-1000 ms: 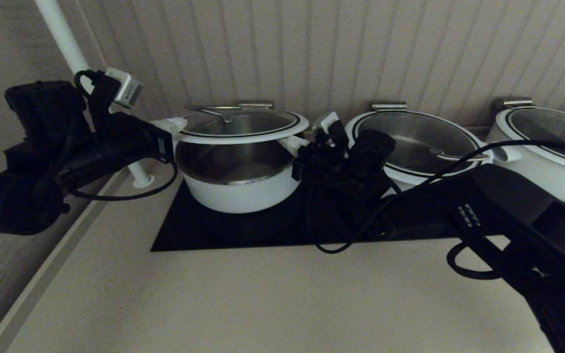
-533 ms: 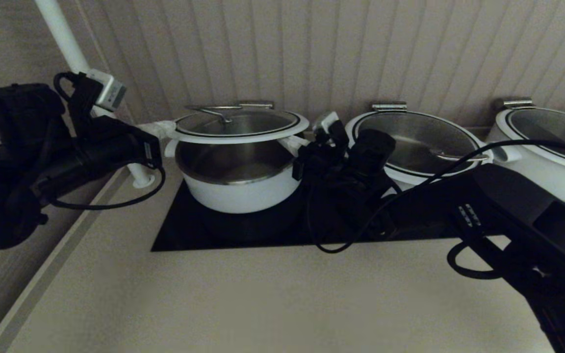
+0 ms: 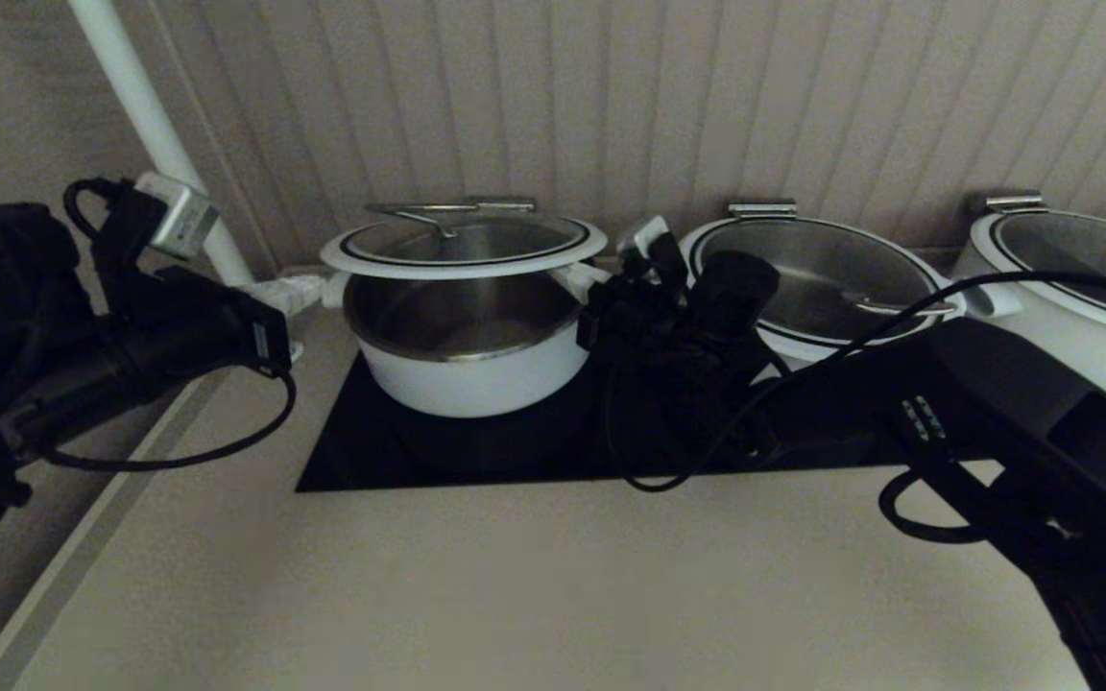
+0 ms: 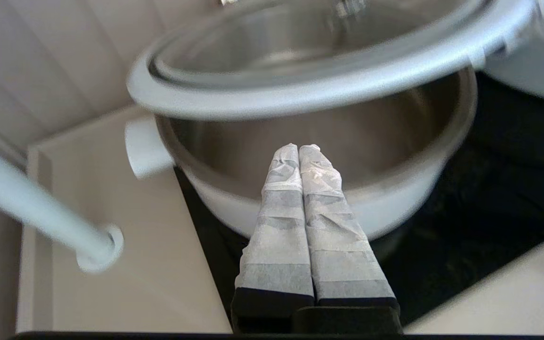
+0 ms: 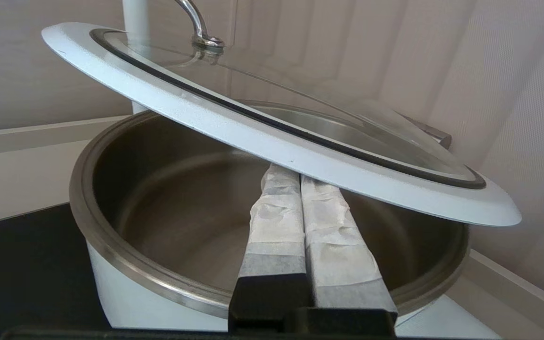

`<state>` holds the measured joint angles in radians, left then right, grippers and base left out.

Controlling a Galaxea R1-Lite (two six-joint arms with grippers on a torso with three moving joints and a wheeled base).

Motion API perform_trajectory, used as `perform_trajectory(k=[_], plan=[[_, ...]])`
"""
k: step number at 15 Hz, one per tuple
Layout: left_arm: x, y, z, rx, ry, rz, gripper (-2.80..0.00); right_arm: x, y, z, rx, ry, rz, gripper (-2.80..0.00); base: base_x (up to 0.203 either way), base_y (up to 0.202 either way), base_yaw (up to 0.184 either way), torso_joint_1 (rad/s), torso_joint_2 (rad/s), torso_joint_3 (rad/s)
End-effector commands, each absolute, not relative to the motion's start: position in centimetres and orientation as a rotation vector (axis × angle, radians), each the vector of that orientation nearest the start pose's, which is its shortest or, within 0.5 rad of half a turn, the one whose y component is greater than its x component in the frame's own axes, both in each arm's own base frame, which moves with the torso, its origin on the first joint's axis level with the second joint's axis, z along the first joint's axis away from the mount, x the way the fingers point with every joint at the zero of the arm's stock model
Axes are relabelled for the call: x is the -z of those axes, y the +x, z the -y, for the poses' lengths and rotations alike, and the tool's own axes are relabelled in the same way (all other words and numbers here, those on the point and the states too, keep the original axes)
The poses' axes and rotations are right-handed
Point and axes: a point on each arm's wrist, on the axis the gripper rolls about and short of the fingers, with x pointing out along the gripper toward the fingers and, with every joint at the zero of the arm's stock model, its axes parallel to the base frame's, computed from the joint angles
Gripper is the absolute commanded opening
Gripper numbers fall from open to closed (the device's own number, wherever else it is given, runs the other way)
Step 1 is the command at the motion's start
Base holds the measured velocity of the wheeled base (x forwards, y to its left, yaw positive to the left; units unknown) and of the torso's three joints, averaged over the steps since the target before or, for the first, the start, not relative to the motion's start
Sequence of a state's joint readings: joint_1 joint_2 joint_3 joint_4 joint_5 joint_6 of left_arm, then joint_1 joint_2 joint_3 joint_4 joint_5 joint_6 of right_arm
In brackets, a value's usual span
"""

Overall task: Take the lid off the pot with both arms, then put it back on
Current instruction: Hold the pot lid with the right arm, then open the pot lid completely

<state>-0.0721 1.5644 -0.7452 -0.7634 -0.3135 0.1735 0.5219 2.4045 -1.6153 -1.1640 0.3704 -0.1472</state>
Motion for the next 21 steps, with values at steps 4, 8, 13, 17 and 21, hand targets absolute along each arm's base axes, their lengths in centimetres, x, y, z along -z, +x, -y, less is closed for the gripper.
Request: perform_trajectory(k=[4, 8, 13, 17, 21], plan=[[-20.6, 26.6, 2.7, 0.401, 0.163, -0.062, -2.8, -17.1, 42.2, -25.2, -0.851, -0.107, 0.465, -2.8, 0.0, 0.0, 0.0, 0.0, 0.0, 0.0], [-19.5, 28.0, 3.0, 0.408, 0.161, -0.097, -2.8, -17.4, 42.2, -25.2, -0.851, -0.107, 0.468, -2.8, 0.0, 0.0, 0.0, 0.0, 0.0, 0.0], [-20.2, 30.4, 4.5, 0.442, 0.165, -0.062, -2.8, -17.5, 42.1, -25.2, -0.853, -0.108, 0.471, -2.8, 0.0, 0.0, 0.0, 0.0, 0.0, 0.0], [-20.6, 31.9, 5.5, 0.465, 0.167, -0.037, -2.8, -17.5, 42.1, -25.2, -0.853, -0.107, 0.47, -2.8, 0.0, 0.0, 0.0, 0.0, 0.0, 0.0], [-20.2, 32.4, 5.8, 0.471, 0.166, -0.047, -2.8, -17.5, 42.1, -25.2, -0.853, -0.107, 0.47, -2.8, 0.0, 0.0, 0.0, 0.0, 0.0, 0.0]])
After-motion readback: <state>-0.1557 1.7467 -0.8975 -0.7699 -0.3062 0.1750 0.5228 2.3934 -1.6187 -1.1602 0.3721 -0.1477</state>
